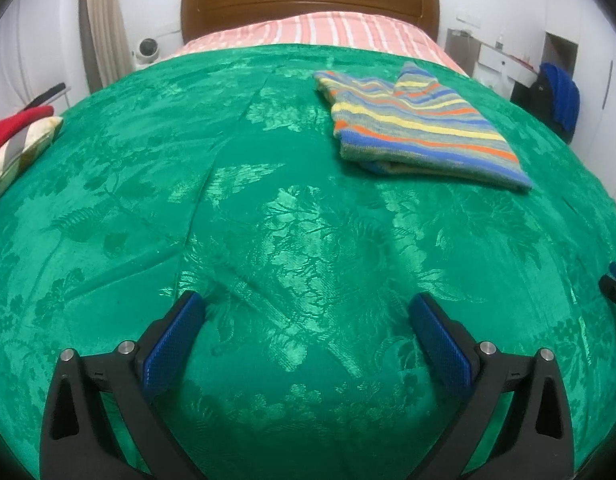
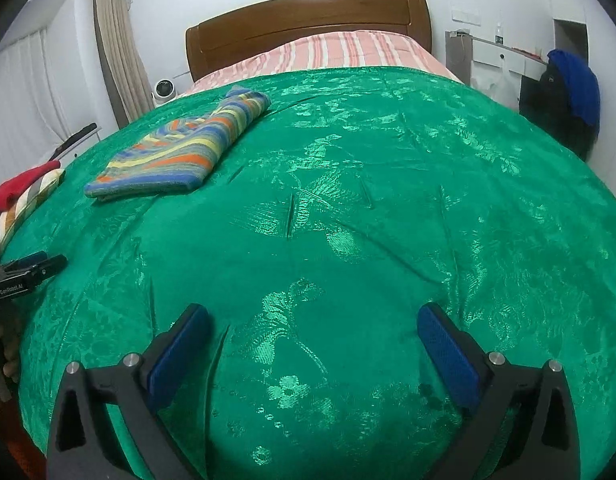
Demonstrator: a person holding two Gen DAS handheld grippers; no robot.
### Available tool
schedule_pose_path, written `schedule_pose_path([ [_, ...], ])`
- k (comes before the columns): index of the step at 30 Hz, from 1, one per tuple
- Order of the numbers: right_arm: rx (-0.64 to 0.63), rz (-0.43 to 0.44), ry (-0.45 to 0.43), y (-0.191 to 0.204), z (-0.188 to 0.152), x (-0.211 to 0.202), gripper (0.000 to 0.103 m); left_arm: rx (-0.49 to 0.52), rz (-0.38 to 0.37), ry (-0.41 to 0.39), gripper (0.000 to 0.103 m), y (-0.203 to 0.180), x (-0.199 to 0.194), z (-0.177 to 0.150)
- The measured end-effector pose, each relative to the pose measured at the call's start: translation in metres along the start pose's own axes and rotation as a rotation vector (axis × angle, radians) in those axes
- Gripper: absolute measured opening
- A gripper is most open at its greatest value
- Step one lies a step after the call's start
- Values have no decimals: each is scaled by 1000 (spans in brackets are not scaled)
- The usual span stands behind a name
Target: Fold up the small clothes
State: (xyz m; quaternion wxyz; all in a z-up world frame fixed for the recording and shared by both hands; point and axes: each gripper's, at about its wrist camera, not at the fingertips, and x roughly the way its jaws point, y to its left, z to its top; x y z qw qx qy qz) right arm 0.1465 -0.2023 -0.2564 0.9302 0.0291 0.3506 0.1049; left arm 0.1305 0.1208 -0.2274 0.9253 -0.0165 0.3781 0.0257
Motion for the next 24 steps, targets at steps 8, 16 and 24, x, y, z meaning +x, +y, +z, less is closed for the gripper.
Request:
schedule_pose_path([
  [8, -5, -4, -2, 1, 0, -1, 103, 0, 1, 0, 103, 0, 0, 0],
  [16, -5, -4, -2, 0, -1, -1, 103, 1, 3, -3, 103, 0, 0, 0],
  [24, -5, -5, 3, 0, 0, -1, 103, -1, -20, 31, 102, 2, -4, 6],
])
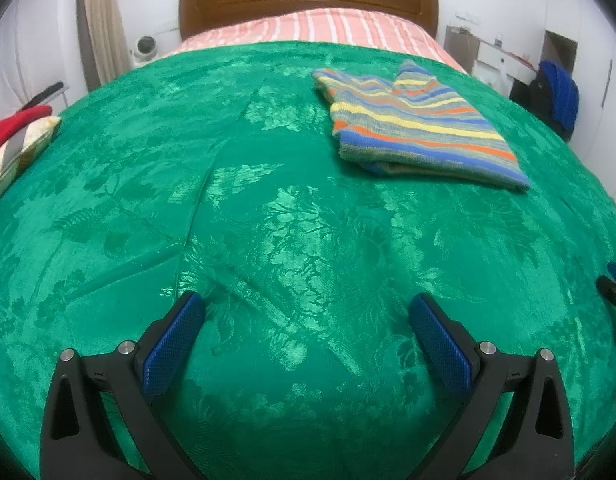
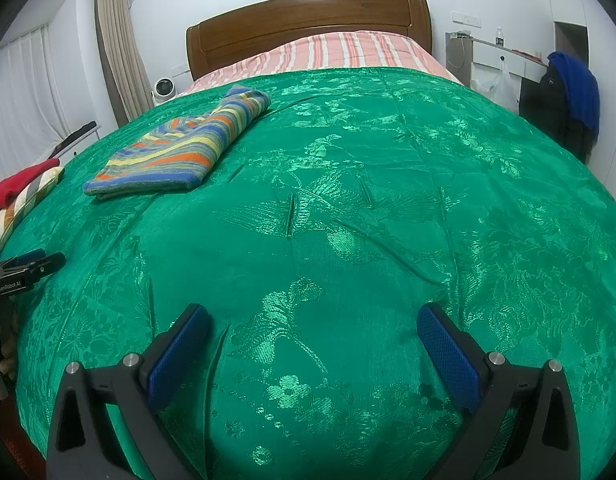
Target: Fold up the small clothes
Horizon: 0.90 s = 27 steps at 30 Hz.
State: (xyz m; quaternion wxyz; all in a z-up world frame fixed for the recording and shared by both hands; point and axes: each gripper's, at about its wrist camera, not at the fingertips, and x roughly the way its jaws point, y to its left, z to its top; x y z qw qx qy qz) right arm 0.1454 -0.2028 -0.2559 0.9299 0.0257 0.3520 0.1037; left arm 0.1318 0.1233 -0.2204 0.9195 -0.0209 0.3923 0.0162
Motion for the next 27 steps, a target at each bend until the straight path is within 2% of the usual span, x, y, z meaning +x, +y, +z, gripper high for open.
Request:
schedule_pose_path([
  [2, -4, -3, 23, 0, 3, 0, 103, -19, -35, 7, 101, 7, -7, 8],
  [6, 4, 1, 117, 1, 20, -6, 102, -105, -169, -84, 102, 33, -30, 45],
  [8, 60, 66, 81, -1, 35, -15, 102, -136, -239, -82, 102, 40, -25, 75],
  [11, 126, 202, 50, 3, 82, -1, 103, -125, -334, 30, 102, 33, 18, 125],
  [12, 141, 244, 51, 7, 97, 9, 102, -114, -334, 67, 102, 29, 36, 138],
  [15, 199, 394, 69, 16, 148, 60, 101, -102, -268, 193, 101, 21, 96, 167],
  [16, 211, 416, 88, 20, 163, 80, 98, -104, -258, 232, 101, 20, 112, 173],
  [18, 227, 448, 151, 29, 184, 123, 90, -119, -270, 261, 101, 18, 131, 181],
  [19, 240, 465, 185, 33, 191, 142, 83, -134, -288, 271, 101, 16, 138, 185],
  [21, 308, 513, 262, 40, 199, 186, 77, -163, -306, 295, 99, 13, 151, 190],
  [22, 346, 525, 286, 42, 199, 200, 67, -161, -293, 296, 92, 10, 154, 189],
  [23, 389, 527, 279, 45, 199, 213, 40, -138, -262, 291, 56, 5, 156, 189],
  [24, 381, 499, 276, 50, 200, 218, 27, -110, -259, 290, 21, -2, 157, 187],
  [25, 341, 458, 288, 59, 202, 221, 25, -105, -286, 296, 17, -9, 157, 185],
  [27, 116, 292, 243, 93, 207, 207, 23, -81, -227, 254, 14, -16, 148, 186],
])
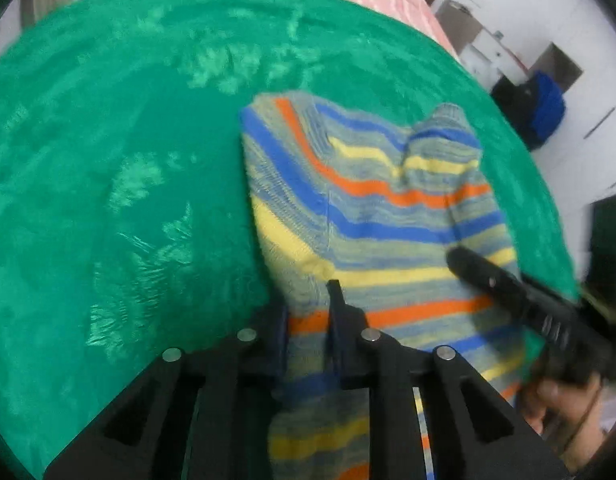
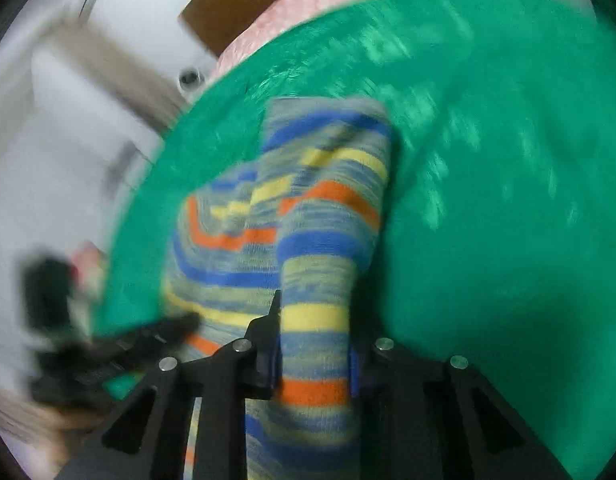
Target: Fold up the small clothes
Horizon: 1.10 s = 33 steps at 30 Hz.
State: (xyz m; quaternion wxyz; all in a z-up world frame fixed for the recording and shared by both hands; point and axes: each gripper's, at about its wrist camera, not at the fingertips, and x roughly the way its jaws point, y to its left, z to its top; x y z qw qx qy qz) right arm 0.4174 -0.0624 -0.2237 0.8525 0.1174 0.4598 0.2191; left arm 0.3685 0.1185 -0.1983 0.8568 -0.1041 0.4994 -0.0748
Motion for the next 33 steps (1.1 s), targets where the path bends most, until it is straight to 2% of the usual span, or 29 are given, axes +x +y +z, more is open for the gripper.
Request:
schedule_pose_path([
  [2, -177, -134, -48, 33, -7, -9, 22, 44, 54, -57, 12, -13, -16, -5],
  [3, -249, -171, -89, 50, -10, -18, 22, 59, 62, -87, 12, -18, -27, -6],
  [7, -303, -125, -220, 83, -9, -58, 22, 115, 103, -224, 12, -36, -76, -1],
  [8, -291, -104, -239, 88, -4, -66, 22, 124, 118, -240, 16, -39, -82, 2],
  [10, -264, -98, -240, 87, 4, -68, 24, 121, 157, -202, 53, -36, -73, 7],
  [11, -226, -109, -225, 77, 8, -66, 34, 119, 186, -161, 86, -32, -65, 6],
  [12, -204, -125, -206, 69, 7, -64, 44, 110, 223, -153, 88, -27, -62, 0],
  [13, -185, -160, -180, 59, 8, -60, 70, 101, 251, -171, 87, -21, -66, -12],
  [14, -169, -202, -162, 49, 4, -59, 83, 94, 265, -191, 87, -16, -72, -25],
  [16, -162, -252, -170, 29, -16, -77, 84, 74, 268, -231, 88, -10, -91, -52],
  [18, -198, -301, -188, 18, -40, -103, 85, 54, 277, -303, 94, -11, -118, -84],
  [21, -232, -311, -266, 16, -75, -153, 85, 56, 303, -440, 102, -27, -157, -116],
  [22, -235, -312, -319, 17, -83, -176, 85, 64, 317, -490, 103, -36, -169, -123],
  [23, -238, -317, -390, 18, -92, -199, 92, 81, 336, -558, 103, -47, -188, -137],
  [24, -238, -328, -476, 24, -105, -222, 100, 93, 346, -592, 103, -55, -197, -138],
  [26, -216, -375, -664, 35, -130, -264, 103, 115, 362, -627, 103, -66, -215, -142],
  [27, -206, -372, -719, 40, -139, -277, 103, 120, 365, -631, 103, -73, -222, -142],
  [28, -202, -356, -703, 42, -143, -281, 103, 119, 368, -627, 103, -77, -228, -145],
  [30, -191, -323, -598, 42, -146, -280, 103, 110, 381, -619, 103, -86, -235, -146],
  [31, -181, -320, -583, 42, -149, -280, 103, 105, 391, -622, 103, -89, -239, -149],
  [33, -185, -328, -610, 47, -161, -284, 103, 110, 408, -625, 103, -95, -242, -153],
])
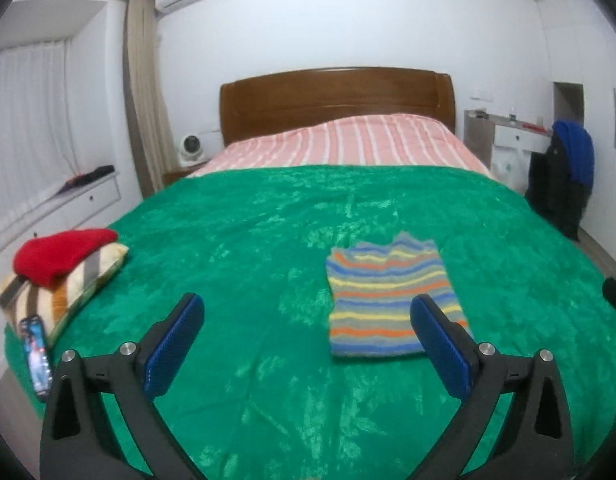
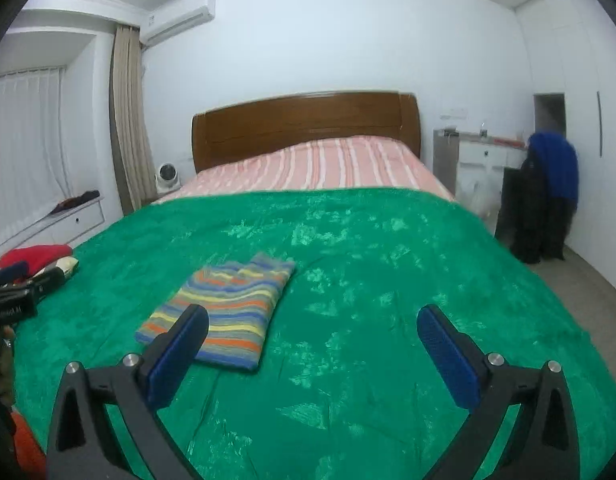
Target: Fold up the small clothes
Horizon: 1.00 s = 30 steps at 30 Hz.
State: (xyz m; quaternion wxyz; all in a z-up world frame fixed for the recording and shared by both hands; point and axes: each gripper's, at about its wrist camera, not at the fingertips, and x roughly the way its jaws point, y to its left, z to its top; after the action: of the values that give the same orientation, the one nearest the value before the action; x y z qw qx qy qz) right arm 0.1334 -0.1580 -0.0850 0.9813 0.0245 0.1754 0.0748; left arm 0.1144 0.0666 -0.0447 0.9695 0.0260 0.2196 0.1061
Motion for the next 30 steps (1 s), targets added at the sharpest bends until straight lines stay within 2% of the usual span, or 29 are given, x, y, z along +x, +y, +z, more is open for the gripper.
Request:
schedule_pose_path([
  [2, -7, 13, -3, 4, 0, -12, 103, 10, -2, 9, 103, -2, -10, -2],
  [6, -13, 96, 40, 15, -3, -32, 103, -3, 9, 27, 103, -7, -22, -6],
  [10, -38, 123, 56, 24, -4, -42, 103, -30, -16, 54, 103, -8, -34, -8],
  [13, -56, 153, 108, 34, -7, -43, 103, 0, 66, 103, 103, -13, -41, -13],
  [15, -68, 174, 146, 40, -13, -44, 103, 38, 90, 144, 103, -17, -45, -17],
  [17, -69, 182, 165, 44, -20, -46, 103, 36, 70, 163, 103, -18, -51, -22],
  [19, -74, 188, 174, 47, -25, -47, 103, 33, 21, 150, 103, -17, -59, -26],
  [21, -79, 184, 155, 50, -27, -52, 103, 20, -41, 103, 103, -13, -70, -28],
  [23, -59, 167, 93, 47, -24, -62, 103, -23, -95, 92, 103, -6, -76, -25],
  [26, 9, 165, -11, 36, -13, -79, 103, -68, -81, 64, 103, 2, -82, -18],
  [30, 11, 228, -25, 32, -5, -86, 103, -37, -16, -13, 103, 1, -90, -15],
])
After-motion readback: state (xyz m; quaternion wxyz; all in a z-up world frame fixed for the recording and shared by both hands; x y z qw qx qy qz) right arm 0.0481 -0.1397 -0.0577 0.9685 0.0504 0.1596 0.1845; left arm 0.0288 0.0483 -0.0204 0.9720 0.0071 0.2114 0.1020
